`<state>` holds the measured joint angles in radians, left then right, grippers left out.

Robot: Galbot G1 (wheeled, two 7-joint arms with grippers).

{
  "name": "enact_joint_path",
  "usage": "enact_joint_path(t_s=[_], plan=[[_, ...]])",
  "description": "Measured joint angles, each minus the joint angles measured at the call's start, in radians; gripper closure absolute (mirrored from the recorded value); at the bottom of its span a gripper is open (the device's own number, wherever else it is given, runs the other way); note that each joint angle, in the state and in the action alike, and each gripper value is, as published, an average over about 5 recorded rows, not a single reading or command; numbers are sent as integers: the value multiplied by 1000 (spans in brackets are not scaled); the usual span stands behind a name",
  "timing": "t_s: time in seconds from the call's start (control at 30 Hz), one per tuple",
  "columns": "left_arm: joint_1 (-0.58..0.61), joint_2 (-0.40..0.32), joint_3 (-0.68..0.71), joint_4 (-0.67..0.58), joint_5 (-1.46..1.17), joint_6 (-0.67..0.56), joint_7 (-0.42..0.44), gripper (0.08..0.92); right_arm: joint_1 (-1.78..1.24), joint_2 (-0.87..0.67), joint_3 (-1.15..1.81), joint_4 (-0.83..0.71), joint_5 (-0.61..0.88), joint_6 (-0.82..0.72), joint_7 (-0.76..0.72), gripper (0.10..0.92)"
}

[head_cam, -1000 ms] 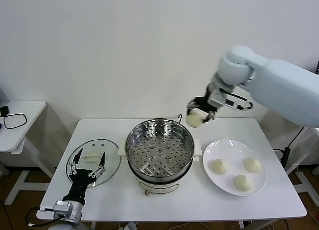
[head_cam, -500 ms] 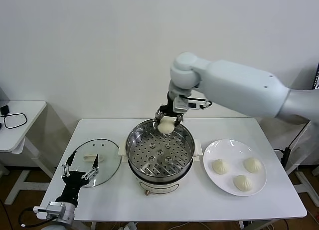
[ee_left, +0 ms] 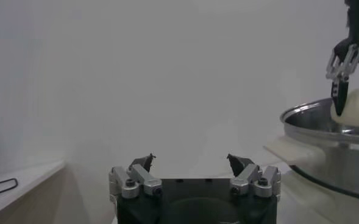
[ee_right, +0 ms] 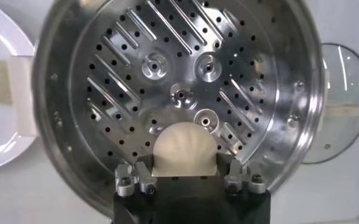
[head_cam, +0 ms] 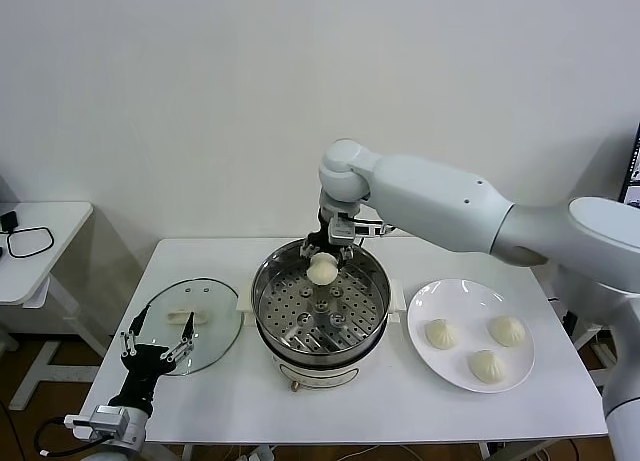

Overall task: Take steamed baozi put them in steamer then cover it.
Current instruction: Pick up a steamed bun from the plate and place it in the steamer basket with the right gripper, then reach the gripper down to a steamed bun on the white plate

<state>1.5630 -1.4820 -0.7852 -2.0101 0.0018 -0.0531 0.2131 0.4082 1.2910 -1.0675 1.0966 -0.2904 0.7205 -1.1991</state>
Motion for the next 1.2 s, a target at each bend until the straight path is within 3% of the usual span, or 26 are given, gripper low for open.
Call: enact_joint_path(t_s=[0.3,0.47,0.6,0.93,1.2], plan=[[0,-2,-2,3,-1,-3,1,177,-33,13,21,-42,-28,1,3,324],[1,-2,-6,3,-1,-4,1,177,-38,9,23,-43,-28,-10,3,231],[2,-2,-4,4,-1,-4,1,177,-33,-4,26,-30,-5,-28,-3,205],[7,-2,12,-4,0,-3,-3,177,84,-142,22,68,198,-139,-75,203],[15,-3,34,-20,7,-5,-6,177,185,-353,-36,163,382,-347,-107,203]])
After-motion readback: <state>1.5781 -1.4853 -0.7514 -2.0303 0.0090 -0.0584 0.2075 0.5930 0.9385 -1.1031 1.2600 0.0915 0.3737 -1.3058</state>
